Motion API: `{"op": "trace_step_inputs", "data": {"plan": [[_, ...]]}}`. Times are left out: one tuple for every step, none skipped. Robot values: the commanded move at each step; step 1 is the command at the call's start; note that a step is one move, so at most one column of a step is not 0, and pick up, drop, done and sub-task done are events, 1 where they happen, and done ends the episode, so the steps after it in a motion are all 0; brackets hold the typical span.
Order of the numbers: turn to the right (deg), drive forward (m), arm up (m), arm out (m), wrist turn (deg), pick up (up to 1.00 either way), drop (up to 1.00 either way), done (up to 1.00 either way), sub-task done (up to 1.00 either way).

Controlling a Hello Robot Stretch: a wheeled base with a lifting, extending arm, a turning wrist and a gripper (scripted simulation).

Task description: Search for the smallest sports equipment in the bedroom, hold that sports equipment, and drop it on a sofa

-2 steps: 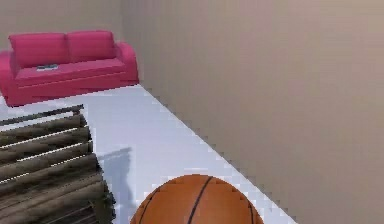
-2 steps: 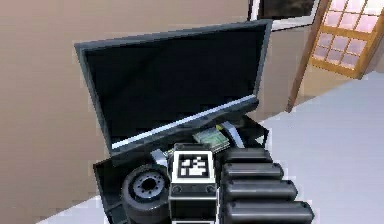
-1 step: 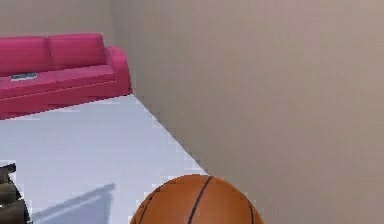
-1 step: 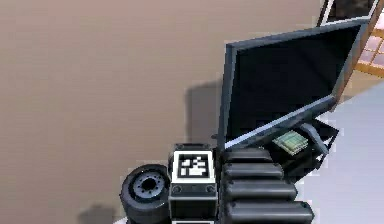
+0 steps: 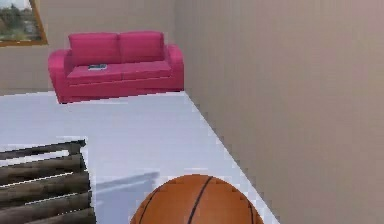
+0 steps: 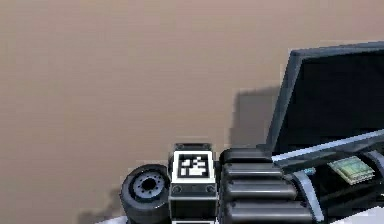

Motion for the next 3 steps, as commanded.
{"op": "trace_step_inputs", "data": {"plan": [[0.0, 1.00, 0.00, 0.00, 0.0, 0.00, 0.00, 0.00, 0.00], [0.0, 0.10, 0.00, 0.00, 0.0, 0.00, 0.00, 0.00, 0.00], [-27.0, 0.00, 0.00, 0.00, 0.0, 0.00, 0.00, 0.00, 0.00]]}}
